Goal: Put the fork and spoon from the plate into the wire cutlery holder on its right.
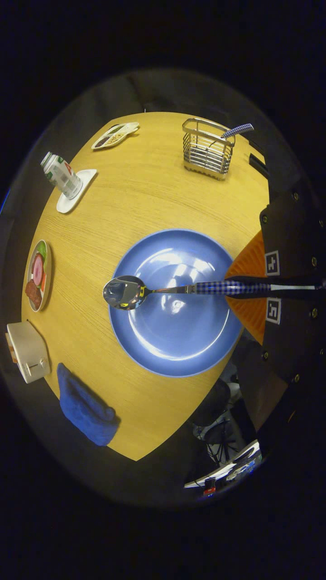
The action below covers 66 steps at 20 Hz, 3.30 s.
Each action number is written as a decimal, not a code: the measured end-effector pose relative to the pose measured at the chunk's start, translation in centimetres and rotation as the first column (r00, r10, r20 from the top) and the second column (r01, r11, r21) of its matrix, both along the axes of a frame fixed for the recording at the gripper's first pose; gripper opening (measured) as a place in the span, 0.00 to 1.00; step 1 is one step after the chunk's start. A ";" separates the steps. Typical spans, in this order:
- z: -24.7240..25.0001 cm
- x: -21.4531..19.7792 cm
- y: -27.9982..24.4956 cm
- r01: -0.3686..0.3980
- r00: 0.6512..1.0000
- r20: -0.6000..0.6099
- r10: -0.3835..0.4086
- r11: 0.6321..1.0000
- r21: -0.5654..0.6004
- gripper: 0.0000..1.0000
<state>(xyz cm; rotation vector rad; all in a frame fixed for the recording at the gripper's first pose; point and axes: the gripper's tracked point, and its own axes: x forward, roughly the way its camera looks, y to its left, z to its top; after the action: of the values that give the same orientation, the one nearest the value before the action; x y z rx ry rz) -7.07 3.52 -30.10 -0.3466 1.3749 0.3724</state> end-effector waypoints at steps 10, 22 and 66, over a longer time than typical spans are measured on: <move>4.3 -1.1 -9.2 0.080 0.997 -0.009 -0.082 0.990 -0.113 0.03; 7.6 -2.9 -19.7 0.113 0.987 -0.080 -0.140 0.955 -0.276 0.04; 6.0 3.7 -25.1 0.025 0.958 -0.250 -0.139 0.911 -0.412 0.73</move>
<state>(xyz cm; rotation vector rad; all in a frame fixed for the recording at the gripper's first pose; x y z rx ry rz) -3.42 -21.55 -24.08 -0.5931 1.7375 0.0583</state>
